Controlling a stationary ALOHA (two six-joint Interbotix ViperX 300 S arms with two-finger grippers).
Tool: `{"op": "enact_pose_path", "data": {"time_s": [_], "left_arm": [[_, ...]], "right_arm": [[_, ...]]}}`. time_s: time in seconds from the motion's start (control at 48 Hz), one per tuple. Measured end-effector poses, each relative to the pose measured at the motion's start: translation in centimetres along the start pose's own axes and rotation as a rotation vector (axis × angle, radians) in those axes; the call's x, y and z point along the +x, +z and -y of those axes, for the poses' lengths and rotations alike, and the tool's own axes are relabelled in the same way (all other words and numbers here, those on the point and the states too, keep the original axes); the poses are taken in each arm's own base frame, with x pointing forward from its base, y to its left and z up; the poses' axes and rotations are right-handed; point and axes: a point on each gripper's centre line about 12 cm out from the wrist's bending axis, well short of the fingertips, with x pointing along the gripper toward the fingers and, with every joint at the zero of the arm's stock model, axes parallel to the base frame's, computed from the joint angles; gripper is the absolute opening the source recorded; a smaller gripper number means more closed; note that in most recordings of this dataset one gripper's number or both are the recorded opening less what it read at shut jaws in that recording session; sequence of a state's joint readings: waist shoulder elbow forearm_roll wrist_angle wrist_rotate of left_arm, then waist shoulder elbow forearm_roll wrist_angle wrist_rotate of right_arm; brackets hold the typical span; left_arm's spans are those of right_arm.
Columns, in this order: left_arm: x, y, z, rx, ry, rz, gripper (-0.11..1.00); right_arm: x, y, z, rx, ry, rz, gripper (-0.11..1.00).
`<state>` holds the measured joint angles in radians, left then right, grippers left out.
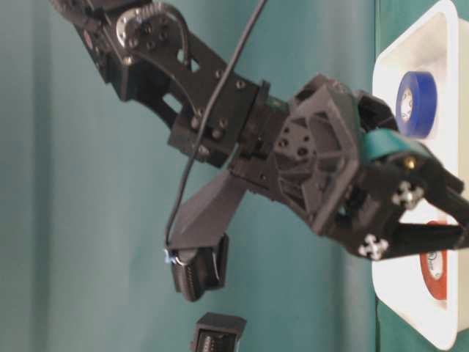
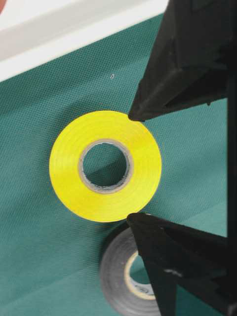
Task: Put the tape alternately from left to right into the white case.
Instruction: 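Lower the right gripper into the yellow tape roll's hole and grasp it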
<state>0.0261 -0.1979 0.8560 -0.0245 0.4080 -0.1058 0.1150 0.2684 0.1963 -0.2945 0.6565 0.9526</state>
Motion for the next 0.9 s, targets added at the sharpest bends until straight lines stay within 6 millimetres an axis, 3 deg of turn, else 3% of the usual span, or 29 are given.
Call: {"op": "enact_pose_path", "data": {"time_s": [0.292,0.896], "left_arm": [[0.2,-0.4,-0.1,0.0,-0.002,0.02,0.82],[0.5,-1.0,-0.1,0.0,-0.002,0.021,0.82]], "right_arm": [[1.0,0.0,0.3,0.12,-0.036,-0.023,0.82],[3.6,0.8,1.9,0.176,-0.083,-0.051,0.82]]}}
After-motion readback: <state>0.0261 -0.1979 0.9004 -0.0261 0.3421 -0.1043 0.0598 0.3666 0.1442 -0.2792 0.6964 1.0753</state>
